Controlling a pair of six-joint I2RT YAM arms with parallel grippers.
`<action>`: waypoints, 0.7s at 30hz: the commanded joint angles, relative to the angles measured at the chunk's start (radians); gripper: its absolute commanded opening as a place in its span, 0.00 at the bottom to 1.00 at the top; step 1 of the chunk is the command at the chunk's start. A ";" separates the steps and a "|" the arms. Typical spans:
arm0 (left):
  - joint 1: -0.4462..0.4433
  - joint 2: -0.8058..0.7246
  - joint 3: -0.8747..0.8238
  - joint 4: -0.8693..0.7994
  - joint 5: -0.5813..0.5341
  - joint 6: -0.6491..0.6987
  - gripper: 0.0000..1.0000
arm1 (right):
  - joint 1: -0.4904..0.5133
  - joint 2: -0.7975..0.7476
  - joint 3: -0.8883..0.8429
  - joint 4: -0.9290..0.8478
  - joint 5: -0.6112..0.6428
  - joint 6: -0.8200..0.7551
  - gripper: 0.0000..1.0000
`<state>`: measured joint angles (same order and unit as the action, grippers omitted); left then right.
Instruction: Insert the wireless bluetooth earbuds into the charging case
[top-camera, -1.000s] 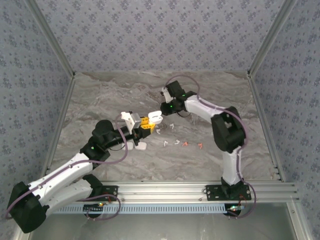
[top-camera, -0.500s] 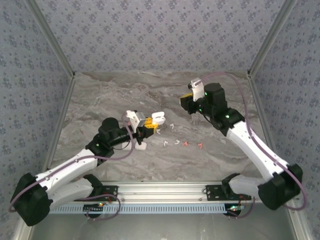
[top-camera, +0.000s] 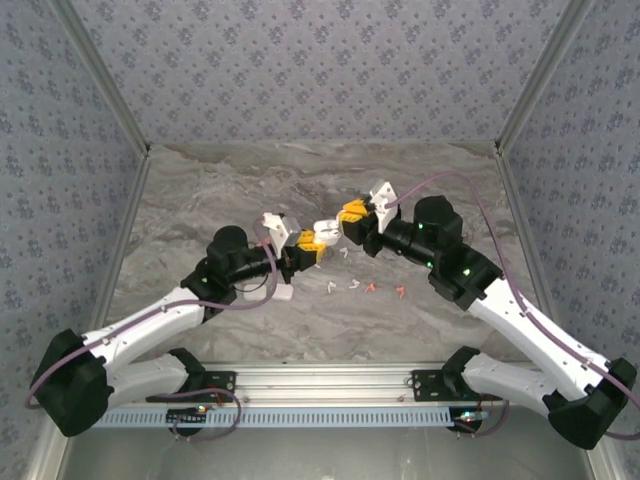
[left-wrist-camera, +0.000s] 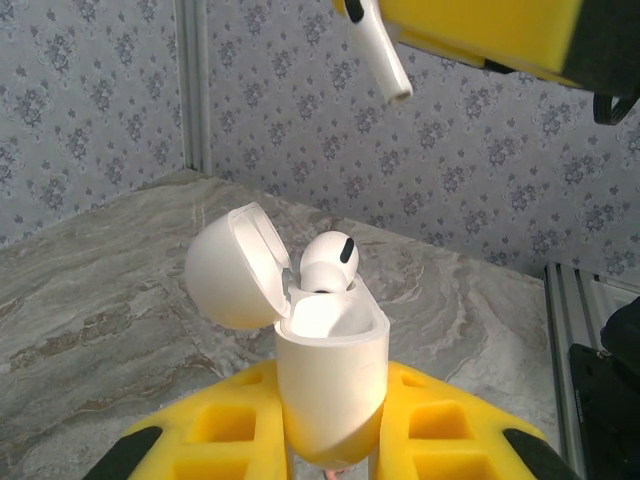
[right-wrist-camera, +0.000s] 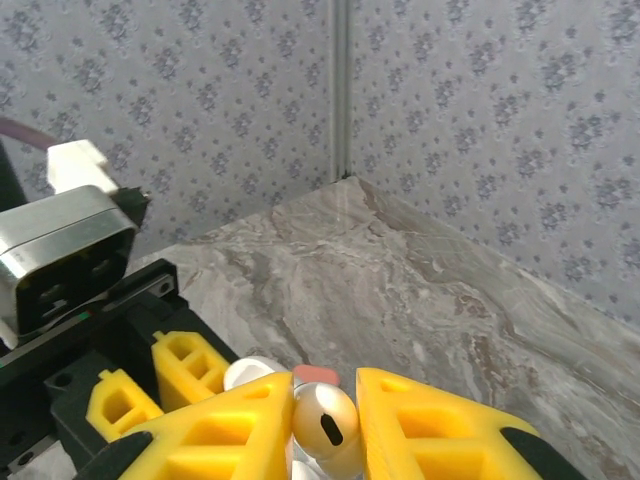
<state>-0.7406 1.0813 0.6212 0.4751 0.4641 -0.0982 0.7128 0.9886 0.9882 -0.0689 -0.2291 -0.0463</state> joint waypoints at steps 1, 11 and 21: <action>-0.009 0.000 0.040 0.046 0.025 -0.006 0.00 | 0.029 0.021 0.002 0.059 0.005 -0.048 0.24; -0.011 -0.006 0.038 0.044 0.023 -0.004 0.00 | 0.083 0.082 -0.008 0.067 0.031 -0.069 0.25; -0.011 -0.019 0.029 0.041 0.018 -0.002 0.00 | 0.101 0.099 -0.015 0.048 0.036 -0.082 0.25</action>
<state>-0.7429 1.0828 0.6212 0.4747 0.4637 -0.0982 0.8043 1.0840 0.9783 -0.0319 -0.2050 -0.1066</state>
